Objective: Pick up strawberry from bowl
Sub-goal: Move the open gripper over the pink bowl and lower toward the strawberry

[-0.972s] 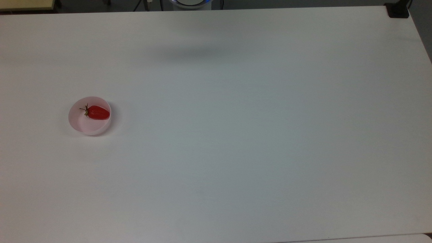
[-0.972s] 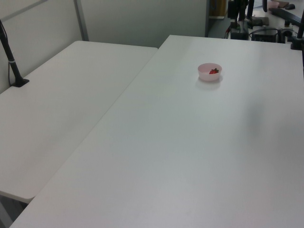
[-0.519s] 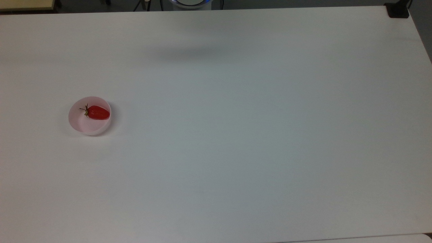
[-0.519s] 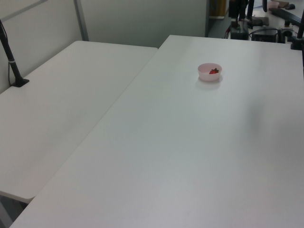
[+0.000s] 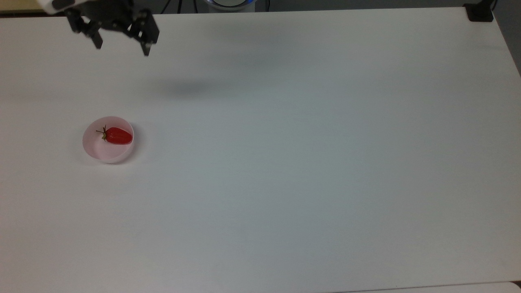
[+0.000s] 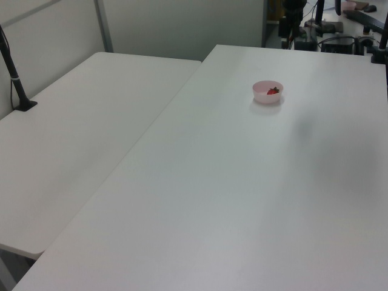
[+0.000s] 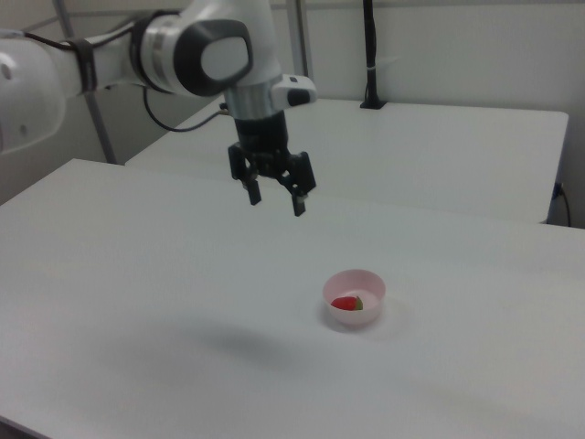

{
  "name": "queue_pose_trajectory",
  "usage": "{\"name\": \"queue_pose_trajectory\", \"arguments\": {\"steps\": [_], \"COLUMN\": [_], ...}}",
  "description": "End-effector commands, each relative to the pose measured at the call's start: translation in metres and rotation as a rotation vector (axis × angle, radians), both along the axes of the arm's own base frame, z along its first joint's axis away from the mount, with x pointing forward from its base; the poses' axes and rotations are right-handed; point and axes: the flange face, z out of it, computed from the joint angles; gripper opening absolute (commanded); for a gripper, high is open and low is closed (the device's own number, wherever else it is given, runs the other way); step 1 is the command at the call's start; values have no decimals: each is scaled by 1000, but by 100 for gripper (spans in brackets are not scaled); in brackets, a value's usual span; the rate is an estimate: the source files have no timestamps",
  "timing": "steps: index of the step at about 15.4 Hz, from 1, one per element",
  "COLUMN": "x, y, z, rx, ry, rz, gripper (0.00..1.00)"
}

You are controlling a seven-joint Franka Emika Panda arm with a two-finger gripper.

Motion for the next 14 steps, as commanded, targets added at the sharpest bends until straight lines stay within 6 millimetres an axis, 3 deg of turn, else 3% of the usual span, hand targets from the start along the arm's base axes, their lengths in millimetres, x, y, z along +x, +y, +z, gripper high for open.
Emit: {"name": "queue_pose_trajectory", "arguments": {"steps": [1,6,11,14], "x": [27,57,72,70], "y": [-12,-26,-34,-55], "z": [-26,-83,-122,-147], "rx": [-9,11,45,45], "ry": [-66,-57,-109,-89], "rz": [19,-46,-432,-600], "gripper": [100,93,83,77]}}
